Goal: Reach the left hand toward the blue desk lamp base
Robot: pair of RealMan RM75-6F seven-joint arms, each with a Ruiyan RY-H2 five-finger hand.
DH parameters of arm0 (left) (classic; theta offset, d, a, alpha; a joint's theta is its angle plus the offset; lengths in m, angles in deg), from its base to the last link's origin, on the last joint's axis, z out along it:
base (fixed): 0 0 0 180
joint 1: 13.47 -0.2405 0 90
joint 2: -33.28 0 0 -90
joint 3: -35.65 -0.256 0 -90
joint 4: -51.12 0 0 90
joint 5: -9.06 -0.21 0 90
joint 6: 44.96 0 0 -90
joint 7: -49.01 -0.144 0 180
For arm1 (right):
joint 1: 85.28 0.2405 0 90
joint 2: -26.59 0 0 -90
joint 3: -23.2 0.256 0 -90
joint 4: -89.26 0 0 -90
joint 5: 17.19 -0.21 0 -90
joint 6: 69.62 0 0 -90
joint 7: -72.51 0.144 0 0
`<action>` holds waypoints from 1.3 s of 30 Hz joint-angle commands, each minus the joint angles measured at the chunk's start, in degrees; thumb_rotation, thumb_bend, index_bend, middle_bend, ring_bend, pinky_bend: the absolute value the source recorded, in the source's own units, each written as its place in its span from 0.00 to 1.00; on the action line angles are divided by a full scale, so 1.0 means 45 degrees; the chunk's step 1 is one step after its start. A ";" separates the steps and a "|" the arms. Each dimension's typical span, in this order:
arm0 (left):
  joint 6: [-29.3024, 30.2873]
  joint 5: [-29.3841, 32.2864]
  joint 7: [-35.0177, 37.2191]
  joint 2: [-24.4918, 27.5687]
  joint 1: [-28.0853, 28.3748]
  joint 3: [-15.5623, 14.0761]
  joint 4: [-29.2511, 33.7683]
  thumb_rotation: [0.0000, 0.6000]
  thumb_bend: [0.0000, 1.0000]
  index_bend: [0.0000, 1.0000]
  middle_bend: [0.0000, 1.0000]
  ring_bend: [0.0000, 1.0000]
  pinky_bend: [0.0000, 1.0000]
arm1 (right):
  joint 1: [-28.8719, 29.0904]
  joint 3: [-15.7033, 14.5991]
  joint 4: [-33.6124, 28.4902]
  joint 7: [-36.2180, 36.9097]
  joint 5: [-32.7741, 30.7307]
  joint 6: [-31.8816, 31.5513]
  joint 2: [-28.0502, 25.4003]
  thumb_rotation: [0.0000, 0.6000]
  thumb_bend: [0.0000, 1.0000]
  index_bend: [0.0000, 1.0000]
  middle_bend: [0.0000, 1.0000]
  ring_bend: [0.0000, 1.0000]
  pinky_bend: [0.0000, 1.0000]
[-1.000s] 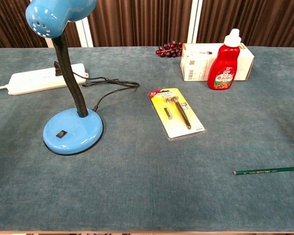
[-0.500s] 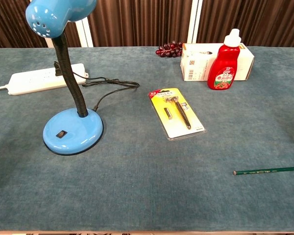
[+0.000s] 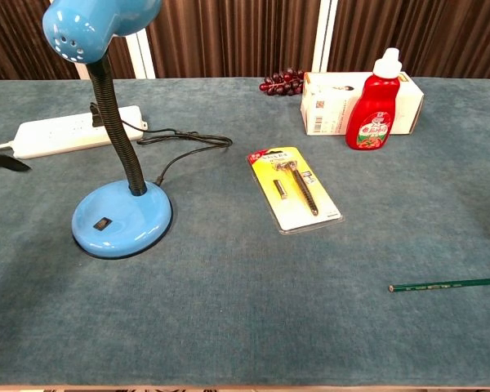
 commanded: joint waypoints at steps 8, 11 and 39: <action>-0.1335 0.0652 -0.0694 -0.1209 0.0775 -0.0129 -0.0462 1.00 0.58 0.11 0.72 0.73 0.78 | -0.0005 0.0017 -0.0013 -0.0008 -0.0036 -0.0006 0.0004 1.00 0.14 0.12 0.05 0.04 0.00; -0.1282 0.0658 -0.0872 -0.1448 0.0808 -0.0156 -0.0609 1.00 0.58 0.11 0.72 0.73 0.78 | -0.0014 0.0043 -0.0015 -0.0009 -0.0076 -0.0026 0.0003 1.00 0.14 0.12 0.05 0.04 0.00; -0.1645 0.1093 -0.1204 -0.2109 0.1278 -0.0237 -0.1013 1.00 0.57 0.11 0.71 0.73 0.78 | -0.0034 0.0058 -0.0082 -0.0036 -0.0145 -0.0030 0.0034 1.00 0.14 0.12 0.05 0.04 0.00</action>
